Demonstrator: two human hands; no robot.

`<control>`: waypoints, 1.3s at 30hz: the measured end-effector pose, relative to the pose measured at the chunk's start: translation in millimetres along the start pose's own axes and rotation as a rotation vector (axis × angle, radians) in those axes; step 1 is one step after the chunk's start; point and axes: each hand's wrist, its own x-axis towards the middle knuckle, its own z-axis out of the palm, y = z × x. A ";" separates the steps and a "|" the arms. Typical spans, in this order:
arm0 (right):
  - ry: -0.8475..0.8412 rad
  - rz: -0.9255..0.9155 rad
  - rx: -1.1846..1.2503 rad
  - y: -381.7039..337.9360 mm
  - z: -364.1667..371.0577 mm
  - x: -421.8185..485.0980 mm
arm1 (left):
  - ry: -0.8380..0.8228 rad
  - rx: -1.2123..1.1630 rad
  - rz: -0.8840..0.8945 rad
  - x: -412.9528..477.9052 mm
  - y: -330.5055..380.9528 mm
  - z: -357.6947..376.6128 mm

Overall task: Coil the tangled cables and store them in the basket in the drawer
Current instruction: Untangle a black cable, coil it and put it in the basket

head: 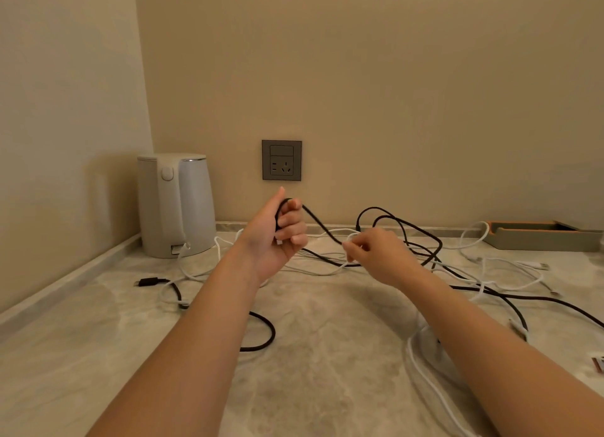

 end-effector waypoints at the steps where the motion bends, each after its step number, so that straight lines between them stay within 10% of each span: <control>1: -0.065 -0.035 -0.043 -4.3 0.2 -1.9 | 0.031 -0.011 0.011 1.0 0.0 -1.2; 8: -0.541 -0.330 -0.237 -66.0 -24.7 -33.9 | 0.182 0.139 0.167 5.5 -7.0 -3.7; 16: -0.111 -0.537 0.168 -71.9 -40.2 -33.0 | 0.122 0.779 0.196 2.6 -19.2 -0.7; 25: 0.294 -0.276 0.674 -40.8 -30.5 -14.3 | -0.267 0.306 -0.225 -1.3 -28.1 23.5; 39: -0.068 0.026 0.885 -39.7 4.0 -13.9 | -0.330 0.077 -0.189 -6.8 -24.6 24.5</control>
